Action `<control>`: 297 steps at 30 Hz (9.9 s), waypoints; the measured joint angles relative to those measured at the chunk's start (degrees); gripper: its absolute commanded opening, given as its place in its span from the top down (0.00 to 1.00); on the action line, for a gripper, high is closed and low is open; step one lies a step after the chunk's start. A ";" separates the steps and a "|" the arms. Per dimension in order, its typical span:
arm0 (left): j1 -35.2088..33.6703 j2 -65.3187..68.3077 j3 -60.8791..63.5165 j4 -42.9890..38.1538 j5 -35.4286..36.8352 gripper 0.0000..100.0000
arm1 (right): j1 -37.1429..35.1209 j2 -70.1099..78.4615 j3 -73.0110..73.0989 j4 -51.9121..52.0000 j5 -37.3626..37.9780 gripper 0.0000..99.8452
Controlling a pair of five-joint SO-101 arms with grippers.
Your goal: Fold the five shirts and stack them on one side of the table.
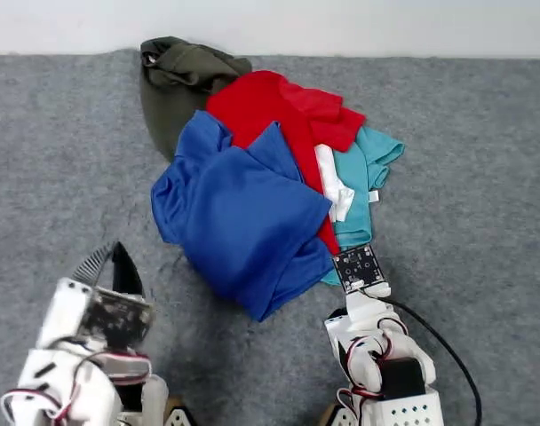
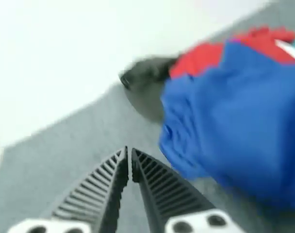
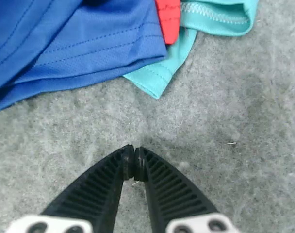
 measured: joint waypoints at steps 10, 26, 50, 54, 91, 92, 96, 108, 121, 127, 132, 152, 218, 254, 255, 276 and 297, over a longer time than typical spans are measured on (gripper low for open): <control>-9.32 40.62 -22.86 0.26 0.09 0.98 | 0.00 0.00 0.00 0.00 0.00 0.99; 12.84 96.44 -38.86 19.52 9.67 0.98 | 2.02 0.00 0.00 -1.32 1.58 0.99; 4.31 117.54 -65.58 19.60 16.26 0.57 | 46.77 -0.09 -7.30 -0.09 34.20 0.73; 4.40 124.48 -62.77 19.60 19.60 0.63 | 46.95 -0.09 -8.79 0.00 31.65 0.81; -39.65 91.25 -71.56 8.70 19.52 0.93 | 47.38 -0.09 -3.78 1.23 31.30 0.85; -40.79 91.25 -71.47 6.51 17.14 0.89 | 47.38 -0.09 -3.78 1.23 31.30 0.85; -38.59 93.01 -66.73 4.22 9.49 0.73 | 47.38 -0.09 -3.78 1.23 32.53 0.85; -34.90 105.76 -65.41 4.22 10.64 0.68 | 55.47 -0.97 -3.87 2.11 38.95 0.85; -16.53 108.48 -71.74 19.16 28.84 0.68 | 56.00 -0.97 -3.96 2.11 39.21 0.85; 5.10 117.19 -65.76 19.52 36.75 0.68 | 56.79 -0.97 -5.45 2.55 39.21 0.85; 13.98 130.11 -66.81 13.98 42.20 0.69 | 61.01 -0.97 -7.03 3.08 39.21 0.85; 12.92 137.58 -88.88 19.60 37.36 0.99 | 69.98 -1.05 -7.56 3.25 45.36 0.85; 23.47 151.03 -106.55 19.60 54.33 0.93 | 70.07 -1.05 -7.65 3.25 45.71 0.85; -47.82 128.79 -124.57 19.78 26.73 0.88 | 70.07 -1.05 -7.47 3.25 45.89 0.85; -46.86 130.73 -124.57 19.78 25.58 0.84 | 70.07 -1.05 -7.47 3.25 45.89 0.85; -36.75 128.44 -145.49 19.87 27.16 0.75 | 70.07 -1.05 -7.47 3.25 45.89 0.85; 13.01 131.78 -95.91 1.76 48.44 0.90 | 70.07 -1.05 -7.47 3.25 47.65 0.85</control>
